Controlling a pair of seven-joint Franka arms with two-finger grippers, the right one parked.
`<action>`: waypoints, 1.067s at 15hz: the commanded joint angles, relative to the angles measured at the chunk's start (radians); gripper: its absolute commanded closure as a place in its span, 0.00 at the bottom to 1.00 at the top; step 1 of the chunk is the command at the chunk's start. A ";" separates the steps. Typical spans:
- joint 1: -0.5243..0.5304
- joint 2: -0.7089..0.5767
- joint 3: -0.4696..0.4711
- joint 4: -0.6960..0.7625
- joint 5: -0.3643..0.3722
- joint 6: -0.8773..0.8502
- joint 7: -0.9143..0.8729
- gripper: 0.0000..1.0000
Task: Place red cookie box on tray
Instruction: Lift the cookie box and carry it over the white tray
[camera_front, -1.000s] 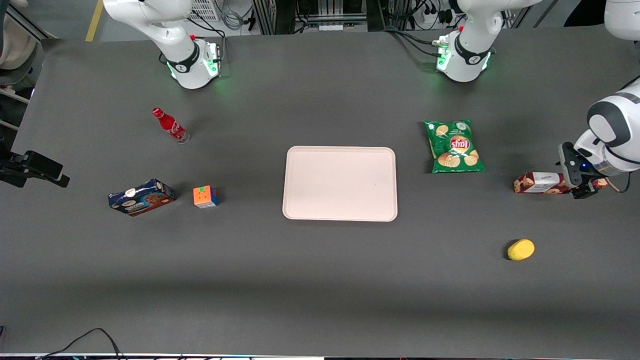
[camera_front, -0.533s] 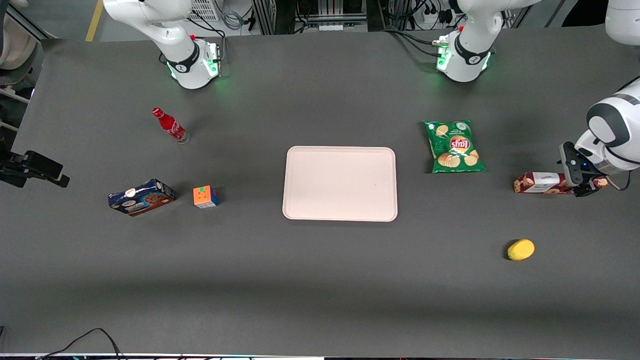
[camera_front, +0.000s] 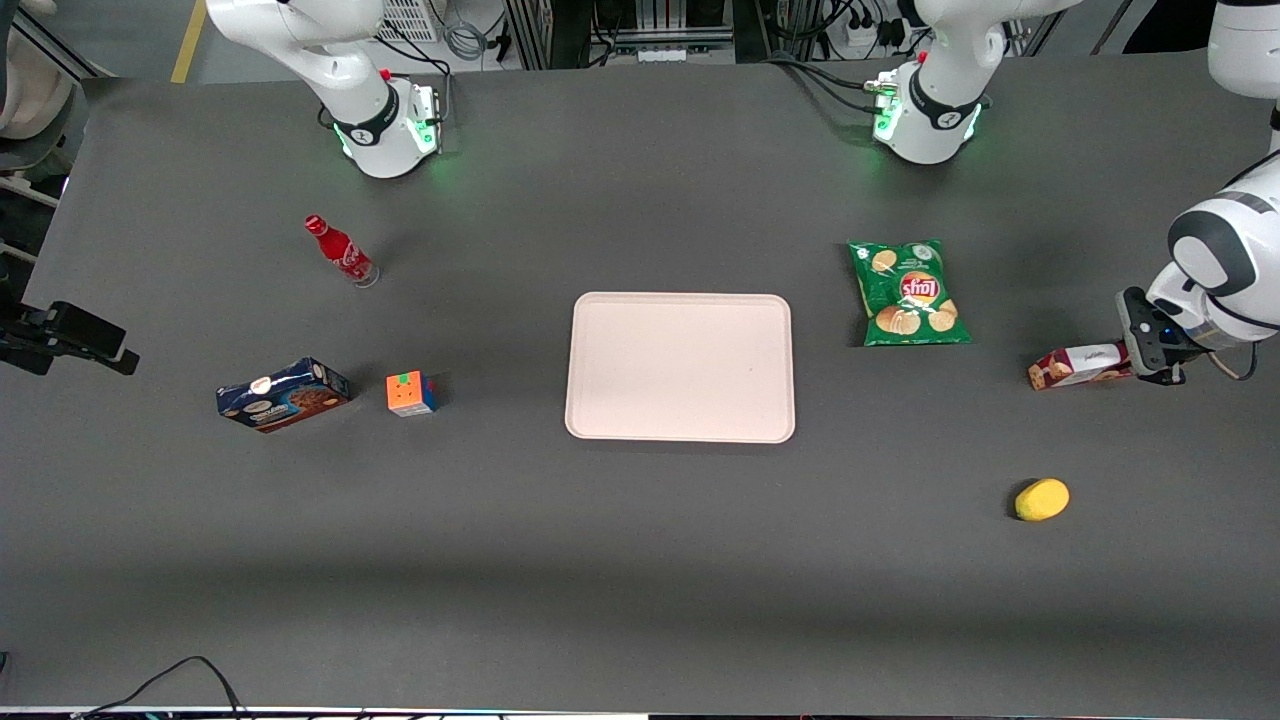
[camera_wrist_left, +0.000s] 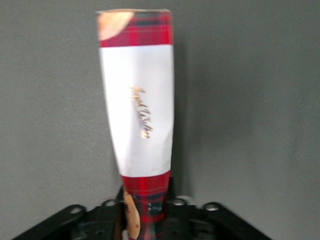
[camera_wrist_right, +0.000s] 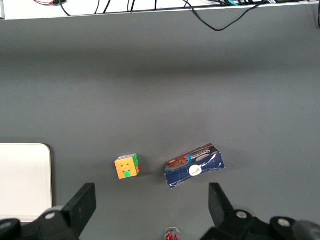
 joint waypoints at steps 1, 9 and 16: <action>-0.017 -0.003 0.004 0.015 -0.021 0.009 0.019 1.00; -0.069 -0.056 -0.062 0.191 -0.022 -0.232 -0.420 1.00; -0.132 -0.167 -0.273 0.372 -0.019 -0.548 -1.187 1.00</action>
